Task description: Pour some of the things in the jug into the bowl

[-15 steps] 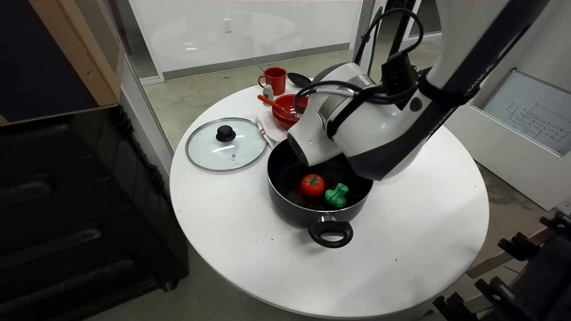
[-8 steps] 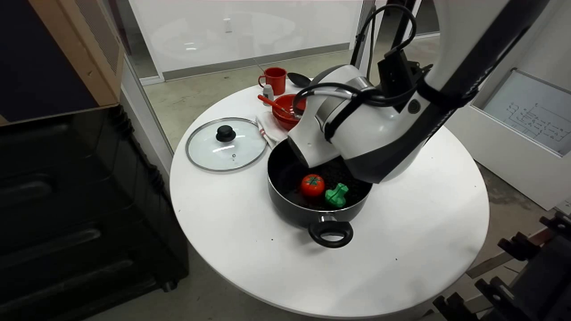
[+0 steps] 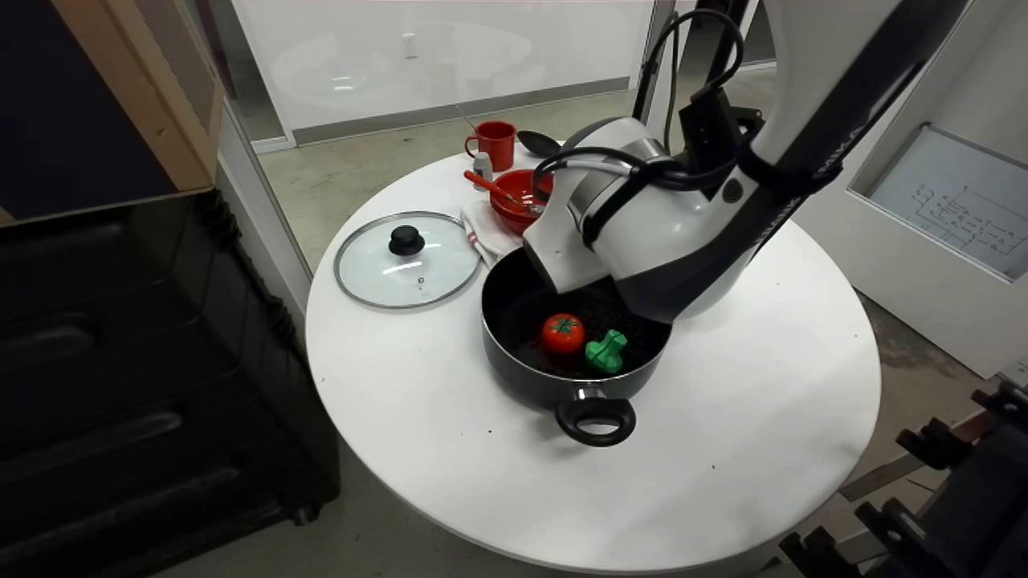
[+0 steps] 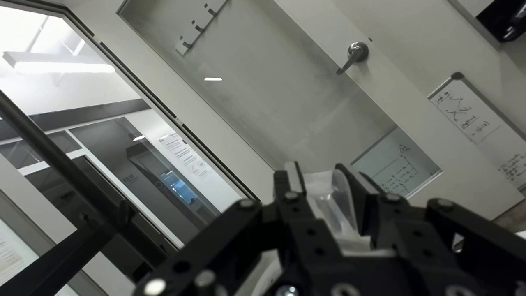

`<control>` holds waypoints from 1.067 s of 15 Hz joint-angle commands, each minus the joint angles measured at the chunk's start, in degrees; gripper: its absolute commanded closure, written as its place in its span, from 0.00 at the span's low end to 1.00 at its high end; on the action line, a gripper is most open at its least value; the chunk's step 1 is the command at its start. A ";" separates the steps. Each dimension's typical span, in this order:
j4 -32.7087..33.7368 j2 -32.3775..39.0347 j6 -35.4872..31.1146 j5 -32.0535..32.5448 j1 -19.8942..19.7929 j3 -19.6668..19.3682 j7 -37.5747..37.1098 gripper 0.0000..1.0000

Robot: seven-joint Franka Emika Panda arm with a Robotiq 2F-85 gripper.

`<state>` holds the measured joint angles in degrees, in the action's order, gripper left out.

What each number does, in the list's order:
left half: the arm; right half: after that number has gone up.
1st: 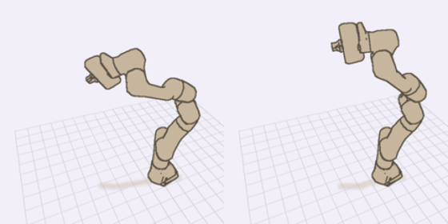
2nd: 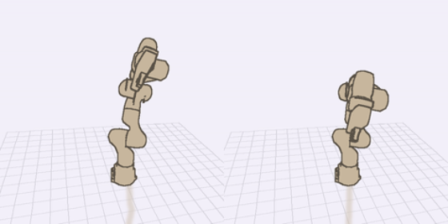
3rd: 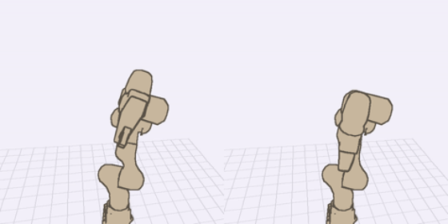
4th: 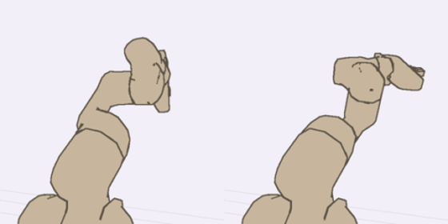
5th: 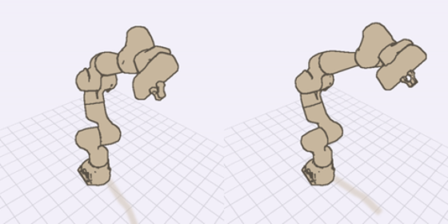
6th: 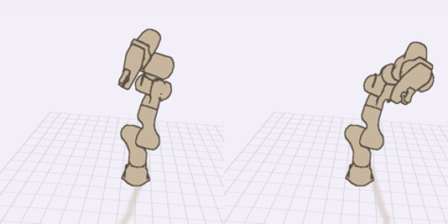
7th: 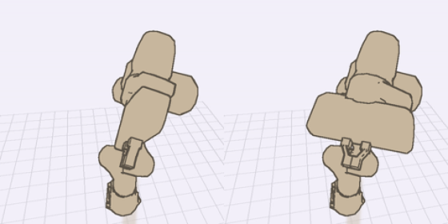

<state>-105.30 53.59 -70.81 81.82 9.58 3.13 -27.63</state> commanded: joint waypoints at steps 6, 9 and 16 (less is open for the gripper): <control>0.66 0.23 0.45 0.11 -0.55 1.02 0.32 0.73; 1.33 0.61 0.74 -0.16 -0.67 0.86 -0.29 0.93; 3.73 1.03 2.67 -0.68 -0.61 0.23 -1.24 0.93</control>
<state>-103.66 53.70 -70.73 81.69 8.70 3.52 -27.86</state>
